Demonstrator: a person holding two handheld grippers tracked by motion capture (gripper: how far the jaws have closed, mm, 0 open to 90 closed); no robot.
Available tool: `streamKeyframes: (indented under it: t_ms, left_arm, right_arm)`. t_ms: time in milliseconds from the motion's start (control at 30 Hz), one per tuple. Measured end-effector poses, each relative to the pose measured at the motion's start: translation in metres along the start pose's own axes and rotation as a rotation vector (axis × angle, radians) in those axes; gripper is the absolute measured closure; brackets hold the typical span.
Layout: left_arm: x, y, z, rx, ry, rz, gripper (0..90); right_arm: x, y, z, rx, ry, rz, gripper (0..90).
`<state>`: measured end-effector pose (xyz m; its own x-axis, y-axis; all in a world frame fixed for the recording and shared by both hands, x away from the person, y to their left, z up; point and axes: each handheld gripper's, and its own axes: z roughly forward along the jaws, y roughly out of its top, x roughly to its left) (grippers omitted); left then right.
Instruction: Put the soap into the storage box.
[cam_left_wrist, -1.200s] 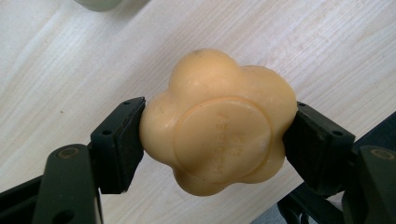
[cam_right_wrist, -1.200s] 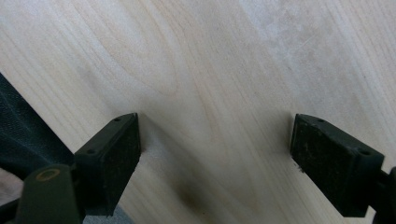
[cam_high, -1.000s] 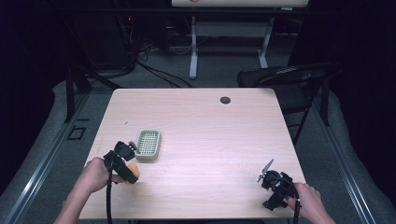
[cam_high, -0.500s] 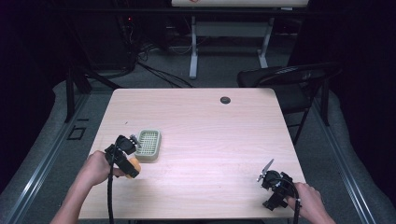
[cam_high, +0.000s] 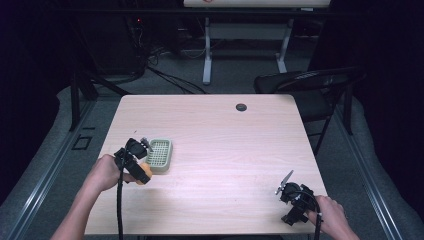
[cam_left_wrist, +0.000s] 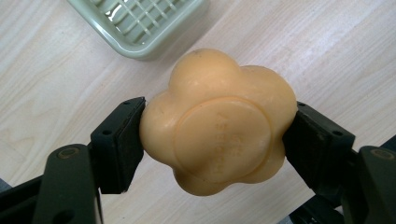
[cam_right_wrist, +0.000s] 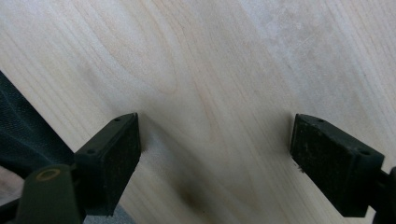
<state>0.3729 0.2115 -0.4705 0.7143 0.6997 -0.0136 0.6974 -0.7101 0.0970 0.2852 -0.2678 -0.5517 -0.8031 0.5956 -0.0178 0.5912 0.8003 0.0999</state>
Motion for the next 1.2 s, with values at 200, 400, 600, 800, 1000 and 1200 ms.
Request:
streamKeyframes:
  t_ms: [200, 400, 600, 800, 1000, 1200]
  left_arm:
    - [0.005, 0.004, -0.002, 0.000, 0.009, -0.008, 26.9]
    - [0.011, 0.011, -0.005, 0.005, 0.009, -0.011, 26.9]
    - [0.017, 0.020, -0.005, 0.004, 0.007, -0.016, 26.9]
    - [0.024, 0.031, -0.003, 0.013, 0.007, -0.017, 26.9]
    - [0.028, 0.039, -0.001, 0.006, 0.004, -0.020, 26.9]
    - [0.032, 0.048, 0.001, 0.011, 0.002, -0.020, 26.9]
  right_arm:
    - [0.000, 0.000, 0.000, 0.000, 0.000, 0.000, 15.9]
    - [0.000, 0.000, 0.000, 0.008, -0.004, -0.001, 16.0]
    - [0.000, 0.000, 0.000, 0.007, -0.005, 0.000, 16.0]
    - [0.000, 0.000, -0.001, 0.012, -0.003, 0.004, 16.0]
    - [0.000, 0.000, -0.001, 0.013, -0.007, 0.001, 15.9]
    - [0.000, 0.000, -0.001, 0.011, -0.003, 0.003, 16.0]
